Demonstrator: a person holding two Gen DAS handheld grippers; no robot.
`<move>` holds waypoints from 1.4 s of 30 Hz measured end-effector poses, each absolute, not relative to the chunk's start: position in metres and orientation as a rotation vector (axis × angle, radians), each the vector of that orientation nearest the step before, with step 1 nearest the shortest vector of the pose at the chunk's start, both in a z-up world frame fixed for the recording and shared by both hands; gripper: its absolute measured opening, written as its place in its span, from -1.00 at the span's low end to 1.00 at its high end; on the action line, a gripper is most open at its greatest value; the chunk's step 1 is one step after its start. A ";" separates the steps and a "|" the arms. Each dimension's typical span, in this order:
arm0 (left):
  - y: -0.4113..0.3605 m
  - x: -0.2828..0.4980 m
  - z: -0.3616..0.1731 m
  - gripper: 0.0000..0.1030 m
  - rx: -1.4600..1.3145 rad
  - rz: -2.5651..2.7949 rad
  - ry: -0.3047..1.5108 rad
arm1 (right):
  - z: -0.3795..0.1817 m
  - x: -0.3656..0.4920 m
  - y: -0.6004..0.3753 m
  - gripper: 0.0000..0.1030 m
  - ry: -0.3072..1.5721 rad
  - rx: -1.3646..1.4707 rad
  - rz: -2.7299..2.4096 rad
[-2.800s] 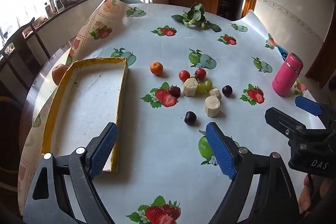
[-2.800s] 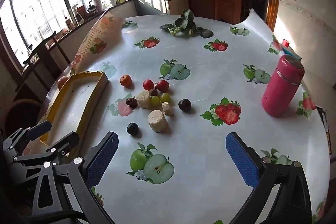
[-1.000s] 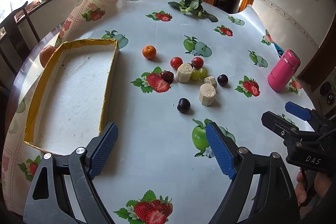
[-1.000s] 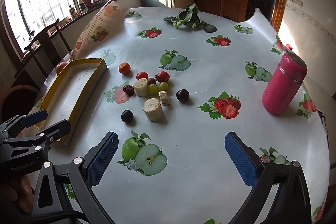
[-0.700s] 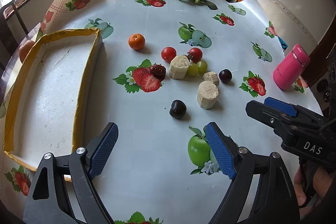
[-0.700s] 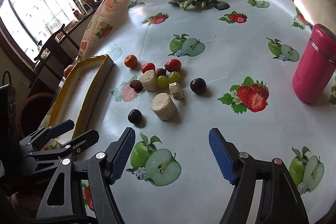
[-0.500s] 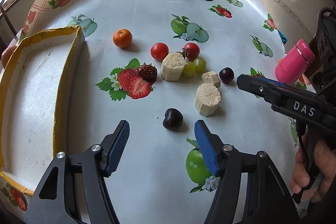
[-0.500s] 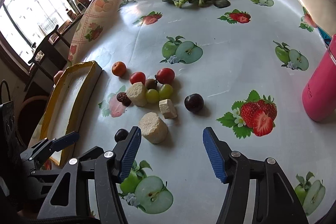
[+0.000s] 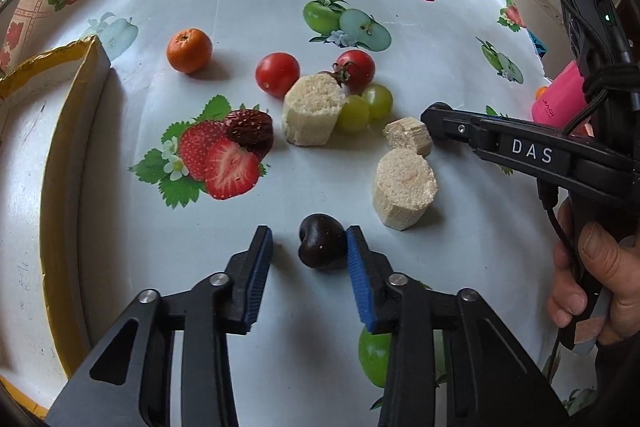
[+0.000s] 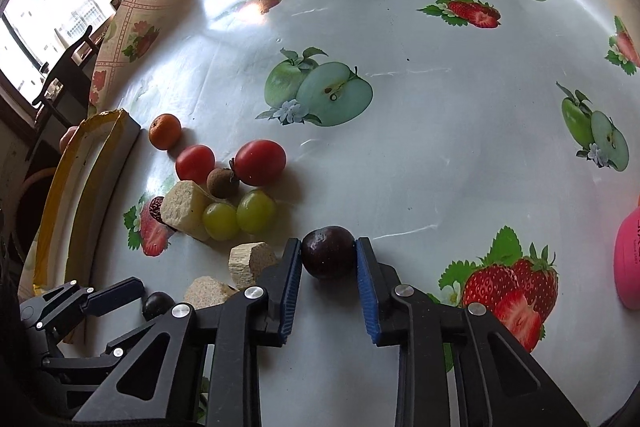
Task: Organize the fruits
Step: 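Close the left tool on the dark cherry and lift it, then carry the cherry into the yellow-rimmed tray and open the left tool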
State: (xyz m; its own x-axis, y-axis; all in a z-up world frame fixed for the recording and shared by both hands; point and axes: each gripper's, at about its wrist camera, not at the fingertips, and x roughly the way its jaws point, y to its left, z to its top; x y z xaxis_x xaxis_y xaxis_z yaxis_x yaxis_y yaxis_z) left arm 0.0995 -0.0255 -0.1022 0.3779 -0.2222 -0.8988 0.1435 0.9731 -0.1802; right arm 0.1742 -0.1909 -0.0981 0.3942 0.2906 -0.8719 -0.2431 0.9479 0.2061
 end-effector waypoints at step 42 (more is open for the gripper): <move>0.113 -0.001 -0.040 -0.62 -0.273 -0.117 1.051 | -0.036 0.027 -0.068 -0.49 1.086 0.050 0.569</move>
